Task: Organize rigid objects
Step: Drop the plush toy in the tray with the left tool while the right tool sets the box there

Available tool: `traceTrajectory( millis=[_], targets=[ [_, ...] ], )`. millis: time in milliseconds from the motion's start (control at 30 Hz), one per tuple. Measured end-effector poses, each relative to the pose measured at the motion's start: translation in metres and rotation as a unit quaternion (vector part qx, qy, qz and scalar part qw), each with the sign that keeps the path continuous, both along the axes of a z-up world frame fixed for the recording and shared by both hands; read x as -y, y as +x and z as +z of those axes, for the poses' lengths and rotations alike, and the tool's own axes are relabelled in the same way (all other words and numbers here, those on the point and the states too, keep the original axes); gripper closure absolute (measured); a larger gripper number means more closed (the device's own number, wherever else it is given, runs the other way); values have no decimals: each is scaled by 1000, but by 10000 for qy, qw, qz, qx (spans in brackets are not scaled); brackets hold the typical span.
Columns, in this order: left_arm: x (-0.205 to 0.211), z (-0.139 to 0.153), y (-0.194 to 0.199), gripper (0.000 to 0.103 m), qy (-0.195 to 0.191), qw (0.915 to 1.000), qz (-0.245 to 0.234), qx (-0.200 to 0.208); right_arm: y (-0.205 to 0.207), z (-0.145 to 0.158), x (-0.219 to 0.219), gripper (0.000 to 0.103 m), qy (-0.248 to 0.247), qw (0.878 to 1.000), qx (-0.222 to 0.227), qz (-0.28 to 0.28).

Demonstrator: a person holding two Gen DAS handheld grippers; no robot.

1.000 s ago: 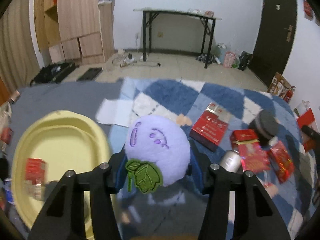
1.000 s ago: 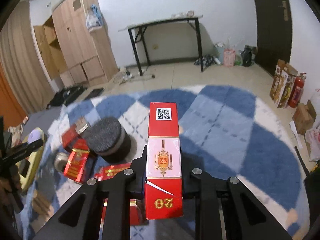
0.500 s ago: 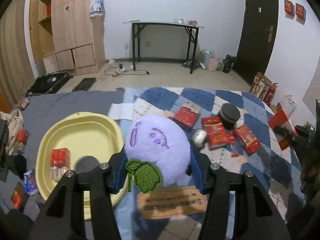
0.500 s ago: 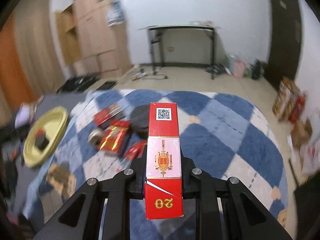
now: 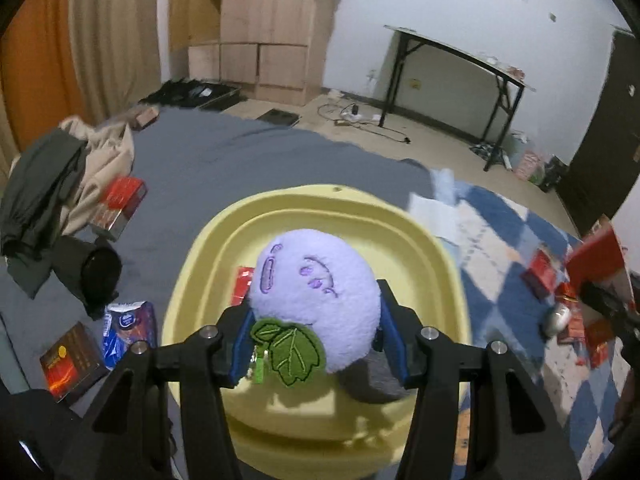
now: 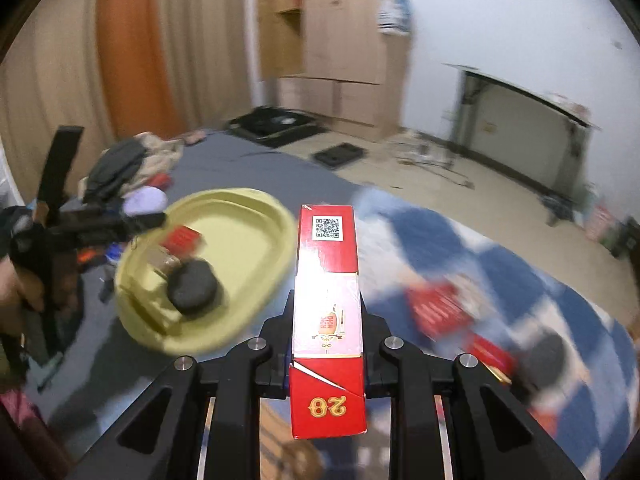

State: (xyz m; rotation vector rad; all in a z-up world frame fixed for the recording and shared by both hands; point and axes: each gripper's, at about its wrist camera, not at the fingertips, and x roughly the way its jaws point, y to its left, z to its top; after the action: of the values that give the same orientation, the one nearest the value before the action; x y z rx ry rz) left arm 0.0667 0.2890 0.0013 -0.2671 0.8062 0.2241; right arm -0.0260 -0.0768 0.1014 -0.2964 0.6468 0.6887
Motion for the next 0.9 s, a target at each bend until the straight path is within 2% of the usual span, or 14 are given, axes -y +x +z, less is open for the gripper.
traceTrajectory(
  millis=[67, 133, 367, 500, 567, 667, 733, 767, 800, 900],
  targets=[
    [-16, -13, -1, 48, -182, 9993, 235, -207, 14, -4, -38, 82, -10, 9994, -53, 331],
    [-26, -23, 0, 48, -259, 9987, 357, -236, 28, -12, -71, 82, -26, 9983, -183, 546],
    [-43, -51, 20, 48, -425, 9979, 323, -375, 72, -65, -164, 82, -944, 9877, -303, 1212],
    [-50, -66, 22, 48, -579, 9958, 423, -562, 93, -87, -191, 82, -1184, 9837, -470, 1270],
    [-51, -68, 20, 48, -627, 9958, 419, -524, 98, -98, -198, 81, -1319, 9821, -489, 1253],
    [-49, -69, 21, 46, -614, 9954, 484, -549, 107, -105, -207, 81, -1226, 9834, -618, 1190],
    [-46, -68, 23, 43, -548, 9952, 517, -623, 115, -106, -209, 72, -1163, 9853, -701, 1036],
    [-46, -66, 24, 34, -555, 9948, 560, -645, 117, -105, -209, 54, -1182, 9858, -710, 958],
    [-46, -61, 24, 24, -572, 9947, 620, -593, 116, -102, -209, 40, -1179, 9860, -705, 946],
    [-42, -33, 23, 1, -508, 9956, 742, -246, 105, -87, -197, 31, -1091, 9876, -525, 1001]
  ],
)
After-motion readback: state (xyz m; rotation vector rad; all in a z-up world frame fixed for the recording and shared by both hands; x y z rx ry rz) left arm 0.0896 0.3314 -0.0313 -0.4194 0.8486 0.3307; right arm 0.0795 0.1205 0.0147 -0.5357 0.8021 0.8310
